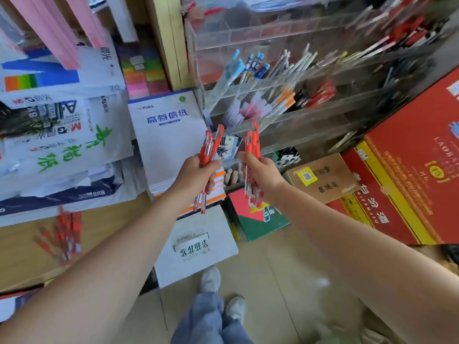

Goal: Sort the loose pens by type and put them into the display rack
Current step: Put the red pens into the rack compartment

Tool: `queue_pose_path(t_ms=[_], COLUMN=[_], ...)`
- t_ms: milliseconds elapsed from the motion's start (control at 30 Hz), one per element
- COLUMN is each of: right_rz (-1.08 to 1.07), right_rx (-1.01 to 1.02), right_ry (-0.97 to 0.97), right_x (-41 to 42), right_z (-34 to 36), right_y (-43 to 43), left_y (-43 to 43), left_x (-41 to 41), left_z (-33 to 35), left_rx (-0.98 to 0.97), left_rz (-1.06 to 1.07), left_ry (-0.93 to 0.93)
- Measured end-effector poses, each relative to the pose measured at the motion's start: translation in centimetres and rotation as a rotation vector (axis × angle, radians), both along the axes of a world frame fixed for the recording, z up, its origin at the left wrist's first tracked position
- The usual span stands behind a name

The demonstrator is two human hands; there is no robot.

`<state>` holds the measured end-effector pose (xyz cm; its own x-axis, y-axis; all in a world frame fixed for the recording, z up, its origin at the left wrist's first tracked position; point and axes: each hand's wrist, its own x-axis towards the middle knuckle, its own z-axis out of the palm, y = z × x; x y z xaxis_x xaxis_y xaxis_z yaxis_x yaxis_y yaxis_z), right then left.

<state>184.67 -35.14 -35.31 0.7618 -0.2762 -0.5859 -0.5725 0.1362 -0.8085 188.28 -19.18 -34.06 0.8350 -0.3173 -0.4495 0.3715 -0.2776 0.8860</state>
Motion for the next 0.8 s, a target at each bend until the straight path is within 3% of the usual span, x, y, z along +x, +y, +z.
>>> queue_pose_path(t_ms=[400, 800], right_rz=[-0.361, -0.412], right_rx=[-0.059, -0.179], right_ry=[-0.013, 0.022], right_x=[5.3, 9.8], right_z=[-1.0, -3.2], right_y=[-12.1, -25.5], left_y=[-12.0, -22.5], left_x=[6.2, 9.7], left_z=[-2.2, -3.2], left_rx=[-0.048, 0.003], left_rz=[-0.133, -0.143], left_ry=[0.022, 0.029])
